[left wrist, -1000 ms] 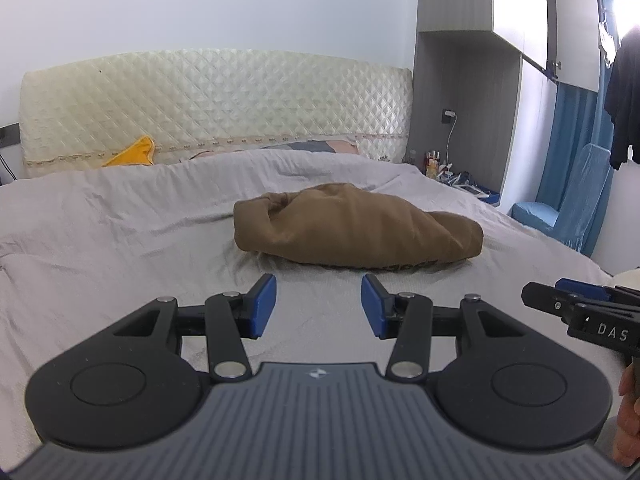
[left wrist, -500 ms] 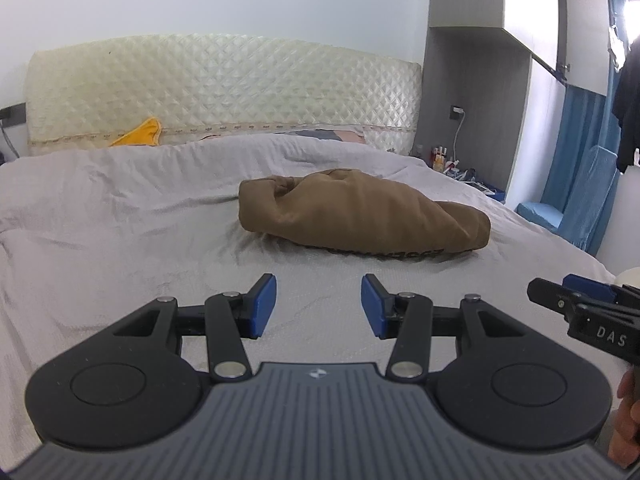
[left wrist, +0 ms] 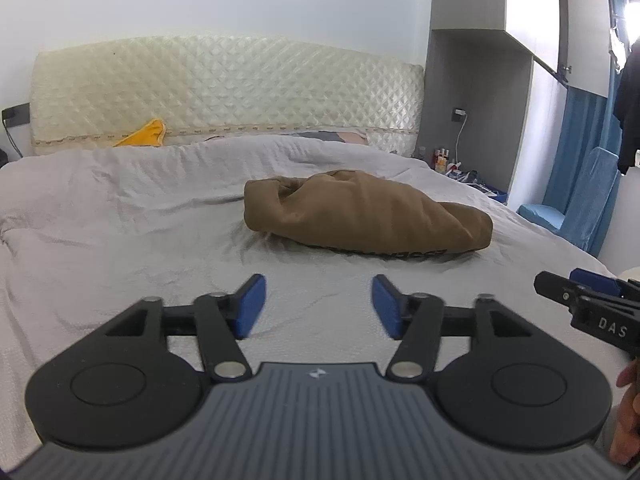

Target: Fold large clothes

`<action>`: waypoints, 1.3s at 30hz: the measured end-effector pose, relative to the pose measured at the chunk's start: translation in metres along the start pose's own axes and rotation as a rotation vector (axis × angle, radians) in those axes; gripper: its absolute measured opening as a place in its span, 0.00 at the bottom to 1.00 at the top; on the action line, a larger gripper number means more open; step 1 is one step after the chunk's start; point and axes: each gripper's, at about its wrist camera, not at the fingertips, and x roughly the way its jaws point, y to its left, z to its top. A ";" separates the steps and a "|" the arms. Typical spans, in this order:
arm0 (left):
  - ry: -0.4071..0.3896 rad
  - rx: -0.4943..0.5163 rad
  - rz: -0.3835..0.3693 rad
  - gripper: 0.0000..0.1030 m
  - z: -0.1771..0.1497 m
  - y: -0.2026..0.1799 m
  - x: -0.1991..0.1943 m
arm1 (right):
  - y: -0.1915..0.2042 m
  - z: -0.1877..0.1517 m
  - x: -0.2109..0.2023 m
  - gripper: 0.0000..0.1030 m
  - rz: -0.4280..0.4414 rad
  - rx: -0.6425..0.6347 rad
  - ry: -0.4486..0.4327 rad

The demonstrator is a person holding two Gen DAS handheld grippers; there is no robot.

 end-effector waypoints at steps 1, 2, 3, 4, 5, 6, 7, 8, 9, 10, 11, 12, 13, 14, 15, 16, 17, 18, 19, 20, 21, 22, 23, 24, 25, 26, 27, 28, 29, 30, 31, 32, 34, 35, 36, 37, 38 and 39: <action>-0.005 -0.001 0.004 0.76 0.000 0.000 -0.001 | 0.001 0.000 0.001 0.61 -0.006 0.001 0.000; -0.010 -0.003 0.008 0.83 0.000 0.000 -0.003 | 0.000 0.000 0.000 0.61 -0.015 0.003 -0.001; -0.016 -0.005 0.007 0.88 0.000 0.001 -0.004 | -0.001 0.000 0.000 0.61 -0.021 0.005 -0.003; -0.018 -0.004 0.005 0.90 -0.001 0.002 -0.005 | -0.001 0.000 0.000 0.61 -0.025 0.008 -0.006; -0.017 -0.003 0.003 0.93 0.000 0.002 -0.006 | -0.002 0.001 0.000 0.61 -0.030 0.009 -0.008; -0.015 0.000 0.002 0.94 -0.001 0.002 -0.007 | -0.002 0.001 -0.001 0.61 -0.033 0.010 -0.010; -0.016 0.008 0.001 0.95 -0.001 0.001 -0.008 | -0.003 0.001 -0.001 0.61 -0.035 0.012 -0.012; -0.020 0.014 0.004 0.97 -0.002 0.000 -0.009 | -0.003 0.001 -0.001 0.61 -0.037 0.013 -0.013; -0.024 0.018 0.009 0.98 -0.002 0.000 -0.010 | -0.003 0.001 -0.001 0.62 -0.038 0.013 -0.013; -0.025 0.019 0.014 0.98 -0.002 -0.001 -0.011 | -0.003 0.001 -0.002 0.69 -0.039 0.015 -0.014; -0.024 0.018 0.017 0.99 -0.002 -0.001 -0.011 | -0.003 0.000 -0.002 0.73 -0.039 0.019 -0.018; -0.022 0.014 0.019 0.99 -0.002 0.000 -0.011 | -0.004 0.000 -0.003 0.78 -0.040 0.021 -0.024; -0.021 0.012 0.020 0.99 -0.002 0.001 -0.011 | -0.004 0.000 -0.003 0.87 -0.042 0.022 -0.029; -0.020 0.010 0.022 0.99 -0.003 0.001 -0.011 | -0.004 0.001 -0.004 0.91 -0.042 0.024 -0.033; -0.018 0.008 0.024 0.99 -0.003 0.001 -0.012 | -0.004 0.001 -0.003 1.00 -0.043 0.026 -0.032; -0.019 0.006 0.027 0.99 -0.003 0.002 -0.012 | -0.005 0.001 -0.003 1.00 -0.048 0.026 -0.034; -0.019 0.005 0.028 0.99 -0.003 0.001 -0.012 | -0.004 0.001 -0.002 1.00 -0.059 0.021 -0.034; -0.019 0.004 0.031 0.99 -0.003 0.001 -0.012 | -0.004 0.001 -0.002 1.00 -0.066 0.018 -0.034; -0.019 0.003 0.034 0.99 -0.004 0.000 -0.013 | -0.004 0.001 -0.002 1.00 -0.067 0.016 -0.033; -0.019 0.002 0.036 0.99 -0.003 0.000 -0.013 | -0.004 0.000 -0.001 1.00 -0.062 0.015 -0.031; -0.020 0.000 0.038 0.99 -0.004 0.000 -0.013 | -0.004 0.001 0.000 1.00 -0.058 0.015 -0.030; -0.020 -0.003 0.041 0.99 -0.004 -0.001 -0.013 | -0.004 0.000 0.000 1.00 -0.059 0.014 -0.031; -0.020 -0.005 0.042 0.99 -0.004 0.000 -0.013 | -0.004 0.000 0.000 1.00 -0.060 0.011 -0.031; -0.019 -0.008 0.042 0.99 -0.004 0.000 -0.013 | -0.004 0.000 0.000 1.00 -0.057 0.010 -0.031; -0.016 -0.012 0.044 0.99 -0.004 0.001 -0.012 | -0.004 0.000 0.000 1.00 -0.057 0.008 -0.031; -0.012 -0.016 0.046 0.99 -0.004 0.002 -0.012 | -0.004 0.000 0.000 1.00 -0.058 0.006 -0.031; -0.009 -0.020 0.046 0.99 -0.003 0.003 -0.011 | -0.003 0.000 0.000 1.00 -0.058 0.005 -0.030; -0.009 -0.025 0.045 0.99 -0.003 0.004 -0.011 | -0.003 0.000 0.001 1.00 -0.055 0.006 -0.030; -0.011 -0.028 0.046 0.99 -0.003 0.004 -0.011 | -0.003 0.000 0.001 1.00 -0.054 0.006 -0.028; -0.013 -0.032 0.048 0.99 -0.002 0.005 -0.011 | -0.003 0.000 0.002 1.00 -0.055 0.005 -0.027; -0.012 -0.034 0.048 0.99 -0.002 0.005 -0.011 | -0.003 0.000 0.002 1.00 -0.054 0.004 -0.028; -0.011 -0.032 0.046 0.99 -0.002 0.006 -0.011 | -0.003 0.000 0.002 1.00 -0.054 0.004 -0.029; -0.012 -0.030 0.043 0.99 -0.002 0.006 -0.011 | -0.003 0.000 0.002 1.00 -0.054 0.005 -0.030; -0.012 -0.027 0.044 0.99 -0.003 0.006 -0.011 | -0.003 0.000 0.002 1.00 -0.055 0.006 -0.030; -0.013 -0.026 0.047 0.99 -0.003 0.005 -0.011 | -0.003 0.000 0.003 1.00 -0.054 0.008 -0.029; -0.013 -0.026 0.054 0.99 -0.003 0.004 -0.011 | -0.003 -0.001 0.002 1.00 -0.054 0.007 -0.028; -0.014 -0.027 0.060 0.99 -0.003 0.004 -0.010 | -0.003 -0.001 0.002 1.00 -0.055 0.007 -0.029; -0.015 -0.028 0.061 0.99 -0.003 0.004 -0.010 | -0.003 -0.001 0.002 1.00 -0.055 0.008 -0.031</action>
